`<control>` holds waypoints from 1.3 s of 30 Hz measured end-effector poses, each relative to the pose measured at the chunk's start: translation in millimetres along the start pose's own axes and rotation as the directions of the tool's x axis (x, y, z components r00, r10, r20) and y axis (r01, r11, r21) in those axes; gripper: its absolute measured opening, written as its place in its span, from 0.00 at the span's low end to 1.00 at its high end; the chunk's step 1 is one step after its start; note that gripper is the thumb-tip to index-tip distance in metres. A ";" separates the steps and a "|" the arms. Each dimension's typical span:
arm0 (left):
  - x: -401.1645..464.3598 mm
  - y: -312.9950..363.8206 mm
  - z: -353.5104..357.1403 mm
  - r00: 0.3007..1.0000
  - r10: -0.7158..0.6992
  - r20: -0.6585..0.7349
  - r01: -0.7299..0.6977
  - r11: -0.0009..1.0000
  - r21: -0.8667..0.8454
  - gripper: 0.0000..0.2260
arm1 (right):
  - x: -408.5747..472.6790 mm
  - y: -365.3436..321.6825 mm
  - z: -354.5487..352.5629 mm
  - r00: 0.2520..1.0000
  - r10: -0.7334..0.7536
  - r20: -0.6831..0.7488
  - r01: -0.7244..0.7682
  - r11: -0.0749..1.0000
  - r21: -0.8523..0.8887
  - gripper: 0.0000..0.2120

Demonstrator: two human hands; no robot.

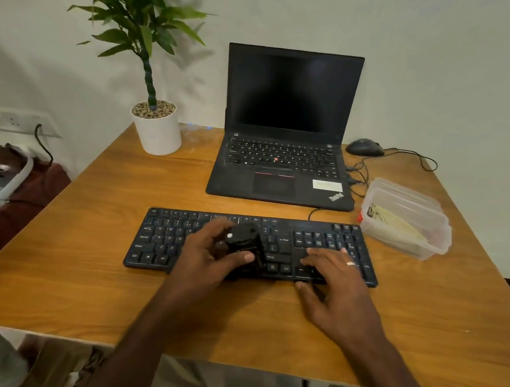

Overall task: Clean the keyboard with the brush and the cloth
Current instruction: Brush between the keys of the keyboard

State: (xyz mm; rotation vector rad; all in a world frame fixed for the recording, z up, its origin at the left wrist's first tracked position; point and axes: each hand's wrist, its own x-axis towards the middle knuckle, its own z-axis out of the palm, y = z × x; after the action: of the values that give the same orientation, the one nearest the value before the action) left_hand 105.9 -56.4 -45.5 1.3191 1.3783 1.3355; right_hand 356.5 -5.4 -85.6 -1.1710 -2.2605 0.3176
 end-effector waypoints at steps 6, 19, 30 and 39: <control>16.2 -2.0 33.6 0.998 0.049 -0.034 -0.052 0.994 -0.098 0.09 | -4.9 11.5 -8.4 0.999 0.052 0.003 -0.052 0.999 0.014 0.21; 21.2 2.8 54.6 0.987 0.105 0.124 -0.112 0.992 0.056 0.12 | -6.2 11.8 -1.8 1.000 0.004 -0.030 -0.006 0.999 -0.051 0.22; 19.4 5.5 43.3 0.992 0.119 0.034 -0.121 0.991 0.057 0.11 | -9.8 17.2 -13.1 0.992 0.081 -0.102 -0.073 0.995 0.074 0.23; 35.0 15.8 80.4 0.941 0.120 0.315 -0.166 0.978 0.124 0.14 | -17.9 36.8 -30.0 0.970 0.224 -0.092 -0.219 0.974 0.056 0.32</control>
State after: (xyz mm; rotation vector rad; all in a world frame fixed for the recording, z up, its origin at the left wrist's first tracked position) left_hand 181.8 -10.6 -36.4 1.6777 1.2025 1.0775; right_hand 407.0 0.4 -84.5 -1.3872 -2.0313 0.3876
